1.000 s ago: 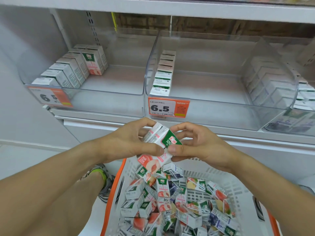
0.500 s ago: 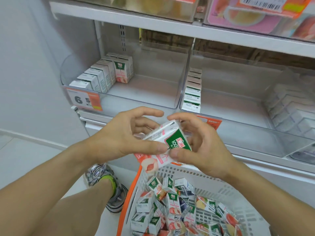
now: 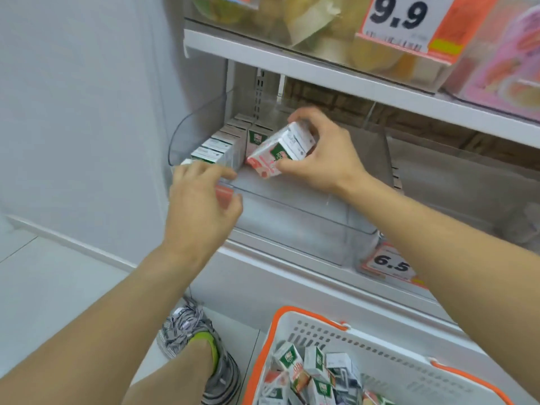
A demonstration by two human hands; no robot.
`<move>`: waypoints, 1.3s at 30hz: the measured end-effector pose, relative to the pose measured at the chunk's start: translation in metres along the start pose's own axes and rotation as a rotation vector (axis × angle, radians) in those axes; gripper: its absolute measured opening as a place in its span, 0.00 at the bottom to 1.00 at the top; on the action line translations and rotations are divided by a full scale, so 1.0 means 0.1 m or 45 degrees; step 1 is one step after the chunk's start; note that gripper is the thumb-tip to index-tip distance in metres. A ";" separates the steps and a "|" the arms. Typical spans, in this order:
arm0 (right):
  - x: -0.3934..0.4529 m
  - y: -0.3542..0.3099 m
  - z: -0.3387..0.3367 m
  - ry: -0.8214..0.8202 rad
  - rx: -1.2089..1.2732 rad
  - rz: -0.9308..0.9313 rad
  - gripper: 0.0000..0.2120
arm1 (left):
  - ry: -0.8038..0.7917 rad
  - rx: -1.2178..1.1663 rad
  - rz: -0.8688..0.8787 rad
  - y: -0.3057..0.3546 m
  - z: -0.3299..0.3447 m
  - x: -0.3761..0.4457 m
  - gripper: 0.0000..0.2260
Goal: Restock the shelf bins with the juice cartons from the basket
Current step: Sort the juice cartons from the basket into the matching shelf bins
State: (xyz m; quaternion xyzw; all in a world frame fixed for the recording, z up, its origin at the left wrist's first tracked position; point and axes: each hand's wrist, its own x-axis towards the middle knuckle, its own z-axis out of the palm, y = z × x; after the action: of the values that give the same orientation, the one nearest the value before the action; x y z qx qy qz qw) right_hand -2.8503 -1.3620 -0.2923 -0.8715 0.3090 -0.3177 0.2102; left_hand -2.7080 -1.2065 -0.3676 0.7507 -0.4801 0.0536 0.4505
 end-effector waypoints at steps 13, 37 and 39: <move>0.75 0.24 0.99 -0.229 -0.343 0.069 0.35 | 0.177 0.017 0.196 -0.20 0.12 -0.04 0.12; -1.87 -0.05 -0.70 -0.163 0.265 0.070 0.09 | -0.130 -0.307 0.319 0.64 0.29 -0.51 0.02; -2.33 0.24 -0.67 -0.330 0.330 0.251 0.08 | -0.424 -0.278 0.321 0.75 0.50 -0.78 0.01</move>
State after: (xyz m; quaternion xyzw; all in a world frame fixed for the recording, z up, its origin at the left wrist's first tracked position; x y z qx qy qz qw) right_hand -3.0468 -1.2338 -0.3570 -0.8364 0.3196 -0.2178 0.3885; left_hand -2.8247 -1.2007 -0.3902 0.6302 -0.6408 -0.0674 0.4333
